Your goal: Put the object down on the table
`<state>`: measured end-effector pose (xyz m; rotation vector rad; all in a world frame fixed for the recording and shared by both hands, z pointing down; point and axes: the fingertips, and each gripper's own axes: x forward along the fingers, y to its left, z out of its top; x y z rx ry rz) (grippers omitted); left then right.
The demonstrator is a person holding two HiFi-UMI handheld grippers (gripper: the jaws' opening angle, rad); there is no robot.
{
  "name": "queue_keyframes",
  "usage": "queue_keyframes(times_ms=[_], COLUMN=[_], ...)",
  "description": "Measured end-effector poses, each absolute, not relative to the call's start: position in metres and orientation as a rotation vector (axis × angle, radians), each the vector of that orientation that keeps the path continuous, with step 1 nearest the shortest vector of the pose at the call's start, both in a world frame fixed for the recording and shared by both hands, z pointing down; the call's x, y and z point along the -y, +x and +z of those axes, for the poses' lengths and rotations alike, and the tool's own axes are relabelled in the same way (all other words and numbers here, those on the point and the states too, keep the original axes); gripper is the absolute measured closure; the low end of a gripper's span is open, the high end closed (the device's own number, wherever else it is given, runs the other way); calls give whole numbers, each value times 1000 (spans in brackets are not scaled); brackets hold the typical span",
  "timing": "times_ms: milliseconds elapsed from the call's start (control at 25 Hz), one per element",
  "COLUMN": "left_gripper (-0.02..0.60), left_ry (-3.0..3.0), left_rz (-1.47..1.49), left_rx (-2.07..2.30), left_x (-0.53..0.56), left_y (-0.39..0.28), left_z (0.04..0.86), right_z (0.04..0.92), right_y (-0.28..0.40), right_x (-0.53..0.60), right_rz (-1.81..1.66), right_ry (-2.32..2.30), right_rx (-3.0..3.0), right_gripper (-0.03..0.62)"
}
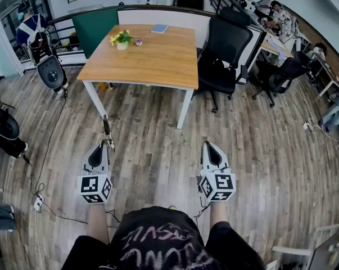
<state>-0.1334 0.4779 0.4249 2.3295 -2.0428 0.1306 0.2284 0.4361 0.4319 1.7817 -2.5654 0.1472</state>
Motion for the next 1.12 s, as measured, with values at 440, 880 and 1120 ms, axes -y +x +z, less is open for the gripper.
queue_keyframes(times_ms=[440, 880, 1120], left_gripper=[566, 566, 566], left_ry=[2328, 2315, 2315], left_rz=[135, 159, 168], left_rx=[2052, 2052, 2065], left_x=[-476, -472, -470], left_y=[-137, -128, -109], left_z=[422, 426, 425], right_z=[435, 440, 446], right_y=[222, 230, 243], right_x=[-434, -431, -426], right_rz=[170, 190, 189], right_ry=[1777, 1784, 1758], right_rx=[2573, 2584, 2600], right_gripper=[589, 589, 589])
